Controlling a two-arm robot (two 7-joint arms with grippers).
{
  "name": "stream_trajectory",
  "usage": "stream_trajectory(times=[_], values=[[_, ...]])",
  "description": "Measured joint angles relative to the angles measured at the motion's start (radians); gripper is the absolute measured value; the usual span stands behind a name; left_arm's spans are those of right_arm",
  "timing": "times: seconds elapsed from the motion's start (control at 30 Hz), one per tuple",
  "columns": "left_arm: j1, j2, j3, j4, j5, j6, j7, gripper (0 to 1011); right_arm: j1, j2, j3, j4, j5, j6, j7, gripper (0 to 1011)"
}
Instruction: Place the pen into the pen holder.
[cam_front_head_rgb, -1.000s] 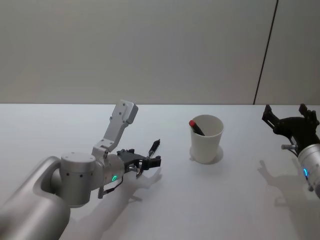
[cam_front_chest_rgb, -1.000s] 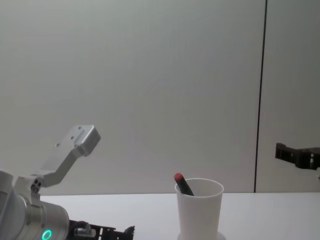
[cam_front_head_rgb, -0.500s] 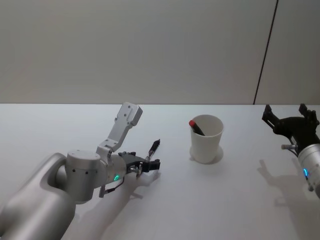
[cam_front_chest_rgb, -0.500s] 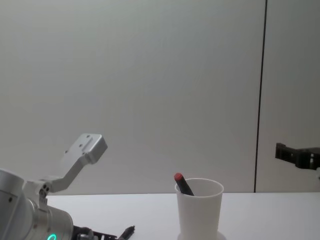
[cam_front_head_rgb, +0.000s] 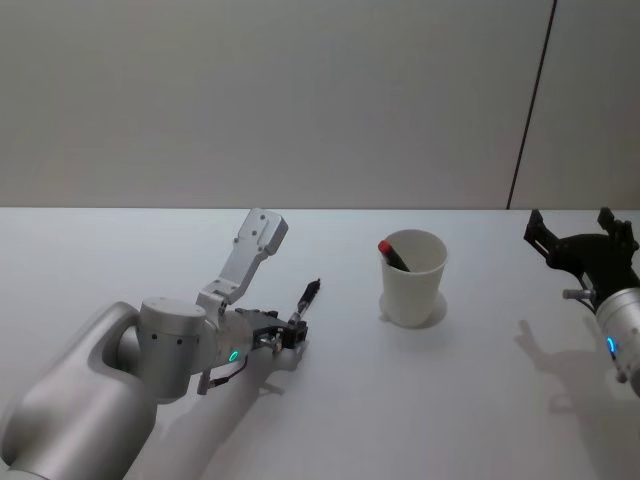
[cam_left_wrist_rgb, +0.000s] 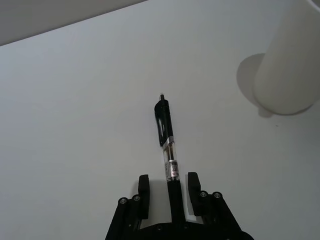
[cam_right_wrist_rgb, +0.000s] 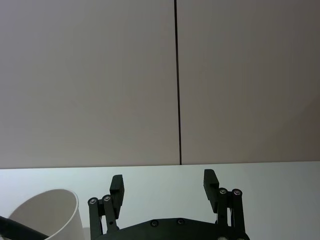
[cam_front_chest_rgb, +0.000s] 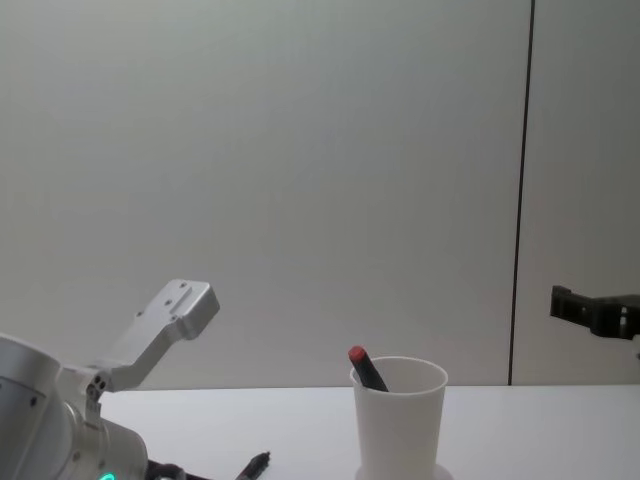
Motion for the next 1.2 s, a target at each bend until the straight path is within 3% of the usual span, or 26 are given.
stream_trajectory(times=[0.2, 0.53, 0.9, 1.2], values=[[-0.01, -0.006, 0.001, 0.017, 0.013, 0.01, 0.004, 336, 0.0, 0.0, 0.0, 0.0, 0.0, 0.0, 0.0, 1002], [-0.021, -0.015, 0.004, 0.03, 0.032, 0.031, 0.015, 179, 0.0, 0.0, 0.0, 0.0, 0.0, 0.0, 0.0, 1001], [-0.016, -0.017, 0.007, 0.014, 0.05, 0.045, 0.045, 136, 0.0, 0.0, 0.0, 0.0, 0.0, 0.0, 0.0, 1001], [0.014, 0.0, 0.001, -0.065, 0.061, 0.03, 0.088, 137, 0.0, 0.0, 0.0, 0.0, 0.0, 0.0, 0.0, 1001]])
